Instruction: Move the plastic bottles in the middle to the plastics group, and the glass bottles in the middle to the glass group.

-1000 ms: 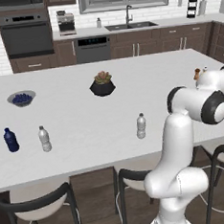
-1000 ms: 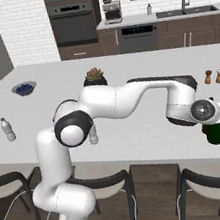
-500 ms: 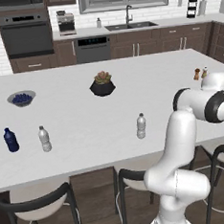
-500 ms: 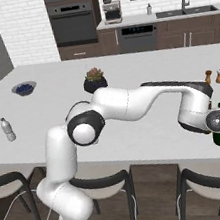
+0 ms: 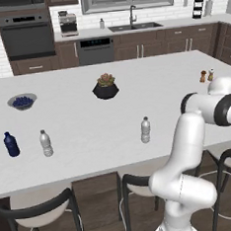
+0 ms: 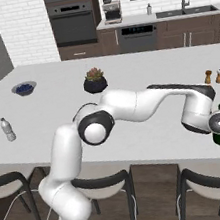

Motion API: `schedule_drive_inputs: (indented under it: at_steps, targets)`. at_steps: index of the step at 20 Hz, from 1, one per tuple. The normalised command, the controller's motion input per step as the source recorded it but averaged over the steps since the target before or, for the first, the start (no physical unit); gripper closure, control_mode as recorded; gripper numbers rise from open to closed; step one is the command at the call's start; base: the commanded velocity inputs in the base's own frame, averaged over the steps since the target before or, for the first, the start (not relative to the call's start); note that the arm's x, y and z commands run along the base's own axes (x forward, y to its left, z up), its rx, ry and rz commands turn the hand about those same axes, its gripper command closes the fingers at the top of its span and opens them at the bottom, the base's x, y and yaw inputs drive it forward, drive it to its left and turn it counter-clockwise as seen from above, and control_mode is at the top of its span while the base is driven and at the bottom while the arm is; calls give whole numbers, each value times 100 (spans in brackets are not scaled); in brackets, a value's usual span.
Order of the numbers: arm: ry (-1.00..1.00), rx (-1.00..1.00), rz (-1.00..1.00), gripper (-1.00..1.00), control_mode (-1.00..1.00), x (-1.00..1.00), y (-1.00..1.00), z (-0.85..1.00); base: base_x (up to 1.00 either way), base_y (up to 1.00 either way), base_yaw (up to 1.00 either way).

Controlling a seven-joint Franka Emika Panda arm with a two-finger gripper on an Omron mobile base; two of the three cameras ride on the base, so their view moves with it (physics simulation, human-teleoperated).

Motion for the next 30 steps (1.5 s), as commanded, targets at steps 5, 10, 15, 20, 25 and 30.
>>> schedule_drive_inputs:
  at_steps: [5, 10, 15, 20, 25, 30]
  targets:
    - [0, 0, 0, 100, -100, 37, -28, -15, 0, 0, 0]
    - [0, 1, 0, 100, -100, 23, -38, -14, 0, 0, 0]
    - [0, 9, 0, 100, -100, 16, -26, -16, 0, 0, 0]
    - [0, 12, 0, 100, -100, 1, -7, -21, 0, 0, 0]
    - [0, 4, 0, 100, -100, -14, 9, -32, 0, 0, 0]
    - [0, 0, 0, 100, -100, -1, 18, -32, 0, 0, 0]
